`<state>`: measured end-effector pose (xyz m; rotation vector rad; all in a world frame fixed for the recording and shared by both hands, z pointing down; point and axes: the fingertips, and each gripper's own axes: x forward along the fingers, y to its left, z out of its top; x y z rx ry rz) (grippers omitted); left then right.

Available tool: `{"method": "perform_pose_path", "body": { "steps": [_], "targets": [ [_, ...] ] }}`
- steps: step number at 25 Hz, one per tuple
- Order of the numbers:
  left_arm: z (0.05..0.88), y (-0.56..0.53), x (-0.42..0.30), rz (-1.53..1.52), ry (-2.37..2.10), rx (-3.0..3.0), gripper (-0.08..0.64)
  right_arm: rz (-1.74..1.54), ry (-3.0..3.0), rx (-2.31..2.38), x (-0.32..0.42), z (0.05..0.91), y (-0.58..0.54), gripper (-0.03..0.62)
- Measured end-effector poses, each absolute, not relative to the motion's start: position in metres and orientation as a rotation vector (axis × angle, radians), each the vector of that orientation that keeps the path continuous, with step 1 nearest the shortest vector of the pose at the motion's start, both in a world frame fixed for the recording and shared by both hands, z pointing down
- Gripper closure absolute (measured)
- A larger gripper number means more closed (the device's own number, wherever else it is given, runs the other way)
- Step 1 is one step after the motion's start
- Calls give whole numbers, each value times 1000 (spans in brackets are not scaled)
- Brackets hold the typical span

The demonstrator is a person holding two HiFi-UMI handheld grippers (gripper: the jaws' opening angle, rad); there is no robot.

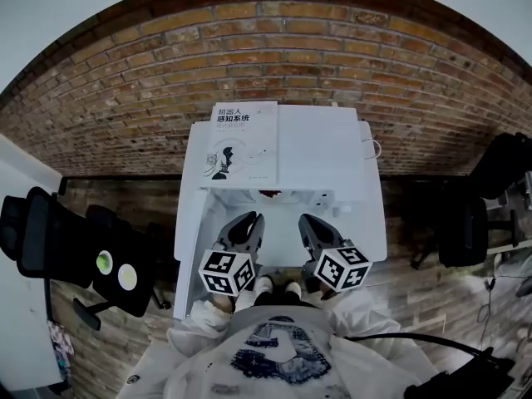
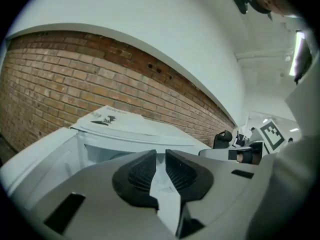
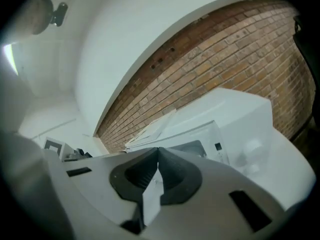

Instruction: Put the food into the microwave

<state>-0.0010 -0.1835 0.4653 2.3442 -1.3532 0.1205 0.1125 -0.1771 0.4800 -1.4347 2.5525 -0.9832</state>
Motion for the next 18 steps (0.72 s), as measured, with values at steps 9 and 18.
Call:
{"method": "perform_pose_path", "body": {
  "steps": [9, 18],
  "targets": [
    [419, -166, -5, 192, -1448, 2501, 543, -619, 2705, -1488, 111, 420, -162, 578],
    [399, -163, -6, 253, -1539, 2589, 552, -482, 2711, -1540, 115, 411, -160, 580]
  ]
}}
